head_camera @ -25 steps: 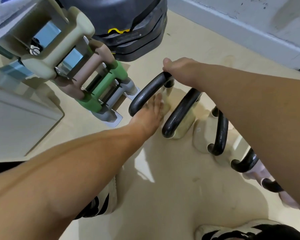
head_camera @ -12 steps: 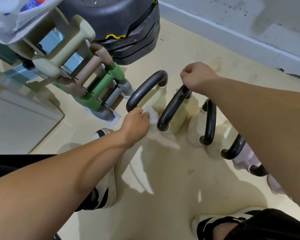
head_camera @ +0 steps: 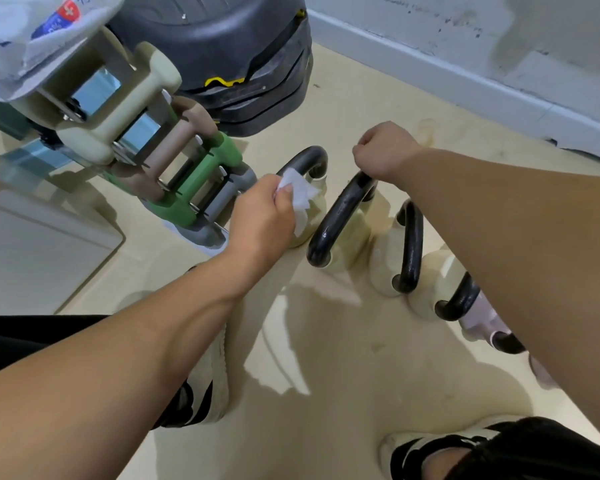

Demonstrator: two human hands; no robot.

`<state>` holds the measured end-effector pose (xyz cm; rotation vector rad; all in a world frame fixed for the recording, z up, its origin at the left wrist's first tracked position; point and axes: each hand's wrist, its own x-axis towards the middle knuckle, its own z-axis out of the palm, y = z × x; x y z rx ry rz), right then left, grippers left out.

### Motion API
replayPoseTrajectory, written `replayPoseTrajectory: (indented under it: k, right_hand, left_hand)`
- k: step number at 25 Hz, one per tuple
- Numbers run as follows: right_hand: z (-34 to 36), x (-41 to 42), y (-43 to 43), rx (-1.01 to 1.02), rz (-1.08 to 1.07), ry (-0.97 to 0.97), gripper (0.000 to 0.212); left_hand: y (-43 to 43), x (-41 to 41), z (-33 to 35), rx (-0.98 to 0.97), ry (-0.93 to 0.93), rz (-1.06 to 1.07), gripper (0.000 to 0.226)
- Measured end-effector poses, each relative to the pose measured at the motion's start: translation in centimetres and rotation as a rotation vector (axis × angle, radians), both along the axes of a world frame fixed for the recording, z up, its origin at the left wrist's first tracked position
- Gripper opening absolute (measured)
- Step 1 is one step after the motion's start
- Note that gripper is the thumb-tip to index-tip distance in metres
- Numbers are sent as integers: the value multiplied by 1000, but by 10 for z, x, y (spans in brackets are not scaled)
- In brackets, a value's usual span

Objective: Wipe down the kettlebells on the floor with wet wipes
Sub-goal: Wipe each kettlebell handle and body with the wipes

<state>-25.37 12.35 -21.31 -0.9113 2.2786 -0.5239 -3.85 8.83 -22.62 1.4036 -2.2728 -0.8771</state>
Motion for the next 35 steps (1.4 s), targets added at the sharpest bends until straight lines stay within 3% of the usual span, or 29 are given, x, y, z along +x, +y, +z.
replayPoseTrajectory:
  k: [5, 8, 11, 19, 21, 23, 30, 32, 35]
  right_hand:
    - [-19, -13, 33, 9, -63, -121, 31]
    - [-15, -13, 38, -21, -14, -157, 36]
    - [-11, -11, 42, -9, 47, -155, 40]
    - [-22, -11, 44, -62, -42, -184, 41]
    - [-27, -11, 38, -80, -94, -193, 38]
    - [-29, -13, 35, -65, -131, -175, 30]
    - [-14, -21, 20, 72, 1, -85, 39]
    - [-17, -14, 13, 66, 21, -69, 39]
    - [-24, -7, 10, 59, -2, -43, 36]
  left_hand:
    - [62, 5, -20, 162, 26, -147, 35]
    - [69, 6, -19, 253, 130, -80, 42]
    - [58, 1, -22, 331, 243, -10, 18]
    - [47, -71, -30, -7, -355, -268, 25]
    - [28, -108, -18, 9, -561, -376, 34]
    - [19, -126, -12, 66, -615, -390, 36]
    - [52, -29, -38, 20, -283, -336, 47]
    - [63, -4, -48, -29, -295, -329, 47]
    - [54, -40, -41, -9, -357, -258, 35]
